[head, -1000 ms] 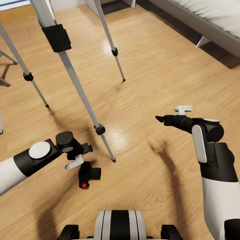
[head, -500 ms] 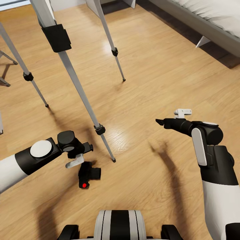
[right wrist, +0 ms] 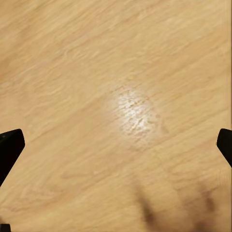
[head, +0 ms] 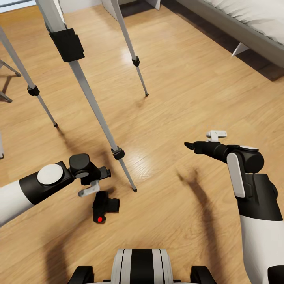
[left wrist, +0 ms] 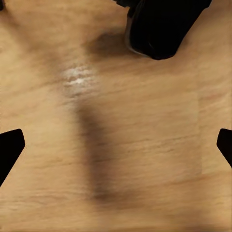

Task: Attach the digital camera to the camera tripod in the bedroom.

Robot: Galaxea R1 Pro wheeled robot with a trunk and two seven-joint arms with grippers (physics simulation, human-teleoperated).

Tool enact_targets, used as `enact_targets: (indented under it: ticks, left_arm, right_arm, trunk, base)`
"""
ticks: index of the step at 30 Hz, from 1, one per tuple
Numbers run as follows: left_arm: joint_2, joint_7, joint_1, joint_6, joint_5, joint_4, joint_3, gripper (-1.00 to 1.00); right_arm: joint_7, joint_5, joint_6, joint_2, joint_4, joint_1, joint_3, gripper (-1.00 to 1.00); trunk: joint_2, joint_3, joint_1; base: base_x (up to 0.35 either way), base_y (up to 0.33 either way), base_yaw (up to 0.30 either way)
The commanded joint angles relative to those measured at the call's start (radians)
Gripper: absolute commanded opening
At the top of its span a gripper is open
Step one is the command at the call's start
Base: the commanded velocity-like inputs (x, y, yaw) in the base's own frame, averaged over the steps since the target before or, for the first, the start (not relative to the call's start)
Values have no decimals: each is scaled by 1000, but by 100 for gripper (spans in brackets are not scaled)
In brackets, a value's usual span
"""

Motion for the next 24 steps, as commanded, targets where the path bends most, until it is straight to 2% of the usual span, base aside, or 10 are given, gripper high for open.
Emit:
enact_targets:
  ticks: [1, 6, 14, 24]
  left_arm:
    - [0, 5, -4, -8, -5, 1, -13, 100]
    - [-3, 18, -21, -15, -8, 17, -56, 100]
    - [-13, 29, -37, -20, -14, 38, -98, 100]
    - [-28, 38, -42, -24, -52, 53, -152, 100]
  right_arm:
    - [3, -1, 5, 0, -1, 0, -3, 100]
    - [2, -1, 5, -1, -1, 4, -8, 100]
    - [1, -1, 5, -2, -1, 15, -12, 100]
    - [1, -1, 5, -2, -1, 20, -13, 100]
  trunk:
    - [0, -1, 0]
    - [0, -1, 0]
    - [0, -1, 0]
    - [0, -1, 0]
  base:
    - [0, 0, 0]
    - [0, 0, 0]
    - [0, 0, 0]
    - [0, 0, 0]
